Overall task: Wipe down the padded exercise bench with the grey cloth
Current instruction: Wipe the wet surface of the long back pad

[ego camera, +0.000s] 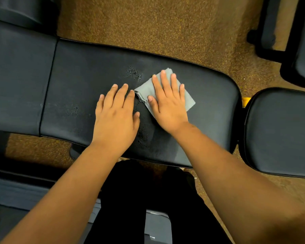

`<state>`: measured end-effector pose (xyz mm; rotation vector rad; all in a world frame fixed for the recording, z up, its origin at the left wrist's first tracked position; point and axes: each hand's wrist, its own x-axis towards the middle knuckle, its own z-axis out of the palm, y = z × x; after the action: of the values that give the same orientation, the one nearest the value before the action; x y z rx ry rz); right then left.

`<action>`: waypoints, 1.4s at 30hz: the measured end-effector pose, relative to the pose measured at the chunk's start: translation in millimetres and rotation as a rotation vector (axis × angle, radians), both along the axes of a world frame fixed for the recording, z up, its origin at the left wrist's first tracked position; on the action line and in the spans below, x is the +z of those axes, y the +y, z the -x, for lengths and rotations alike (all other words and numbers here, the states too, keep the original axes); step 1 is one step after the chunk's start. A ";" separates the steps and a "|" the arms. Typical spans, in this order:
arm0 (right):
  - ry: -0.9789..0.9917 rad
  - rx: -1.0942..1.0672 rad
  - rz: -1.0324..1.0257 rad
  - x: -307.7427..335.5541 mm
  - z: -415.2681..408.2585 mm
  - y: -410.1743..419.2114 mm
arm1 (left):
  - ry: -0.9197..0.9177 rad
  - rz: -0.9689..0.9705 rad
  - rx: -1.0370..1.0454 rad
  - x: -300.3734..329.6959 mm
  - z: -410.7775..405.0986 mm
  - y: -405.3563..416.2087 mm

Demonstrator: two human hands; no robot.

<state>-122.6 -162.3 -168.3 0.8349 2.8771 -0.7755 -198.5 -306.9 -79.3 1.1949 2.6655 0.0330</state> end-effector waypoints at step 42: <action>0.064 0.280 -0.148 16.1 -24.0 -120.3 | -0.107 -0.071 -0.047 4.4 36.0 -100.0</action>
<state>-98.7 -282.6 -152.2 0.4071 3.0437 -0.5753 -234.5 -407.0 -75.0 1.2404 2.5623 0.1804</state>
